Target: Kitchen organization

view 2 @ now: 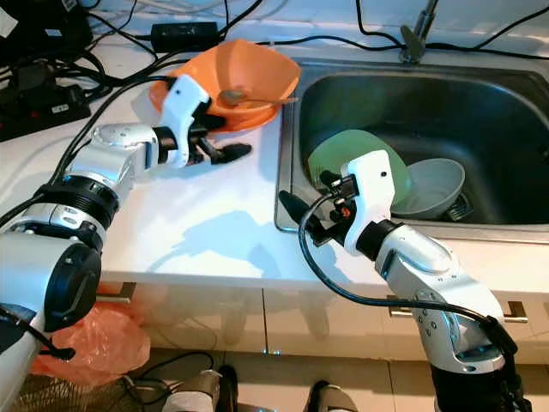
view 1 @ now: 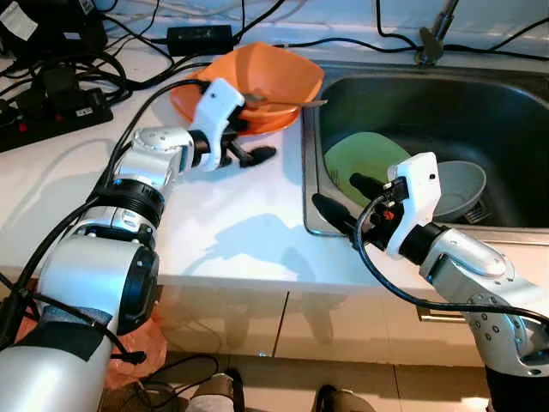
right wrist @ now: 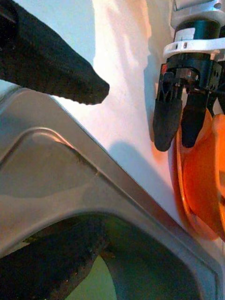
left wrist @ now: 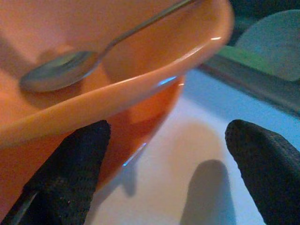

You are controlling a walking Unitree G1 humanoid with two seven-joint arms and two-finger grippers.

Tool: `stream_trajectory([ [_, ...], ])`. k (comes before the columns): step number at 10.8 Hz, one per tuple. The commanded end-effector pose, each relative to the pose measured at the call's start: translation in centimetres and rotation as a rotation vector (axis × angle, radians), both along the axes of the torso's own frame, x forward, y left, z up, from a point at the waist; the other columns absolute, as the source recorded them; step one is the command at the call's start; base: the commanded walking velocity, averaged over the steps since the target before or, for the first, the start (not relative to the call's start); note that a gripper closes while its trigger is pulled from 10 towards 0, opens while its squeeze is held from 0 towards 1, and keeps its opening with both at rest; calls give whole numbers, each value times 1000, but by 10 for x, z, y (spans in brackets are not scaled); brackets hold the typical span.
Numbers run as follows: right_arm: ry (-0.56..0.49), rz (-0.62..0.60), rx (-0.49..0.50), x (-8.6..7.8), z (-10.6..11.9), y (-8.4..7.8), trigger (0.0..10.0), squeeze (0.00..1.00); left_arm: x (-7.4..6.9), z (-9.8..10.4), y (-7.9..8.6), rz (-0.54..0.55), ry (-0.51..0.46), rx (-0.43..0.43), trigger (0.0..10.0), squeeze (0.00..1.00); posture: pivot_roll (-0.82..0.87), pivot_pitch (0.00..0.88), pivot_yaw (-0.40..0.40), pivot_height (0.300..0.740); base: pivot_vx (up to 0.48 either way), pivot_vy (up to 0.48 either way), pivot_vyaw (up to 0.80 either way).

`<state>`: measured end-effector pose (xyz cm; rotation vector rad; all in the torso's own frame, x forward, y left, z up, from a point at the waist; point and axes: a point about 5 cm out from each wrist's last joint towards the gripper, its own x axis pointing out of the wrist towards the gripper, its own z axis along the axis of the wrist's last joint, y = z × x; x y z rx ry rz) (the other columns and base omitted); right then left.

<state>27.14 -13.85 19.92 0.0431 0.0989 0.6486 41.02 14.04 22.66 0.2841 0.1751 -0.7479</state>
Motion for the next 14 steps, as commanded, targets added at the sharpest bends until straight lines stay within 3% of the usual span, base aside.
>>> stream_trajectory([
  [1,-5,-6,-7,-2,0,-1,10000,0,0,-7,3,32,24,-2,10000,0,-53,145,23,740,0,0,0],
  [4,-4,-4,-8,-2,0,-1,10000,0,-3,-26,4,53,123,57,10000,0,-56,147,23,740,0,0,0],
  [6,-4,-4,-8,-1,1,-1,10000,0,-10,-47,11,66,267,136,10000,0,-56,148,23,740,0,0,0],
  [9,-5,-3,-8,-1,1,-1,10000,0,-13,-51,13,32,300,164,10000,0,-53,145,23,740,0,0,0],
  [14,-12,-1,-6,0,1,-1,10000,0,-12,-39,13,-39,291,161,10000,0,-40,131,20,740,0,0,0],
])
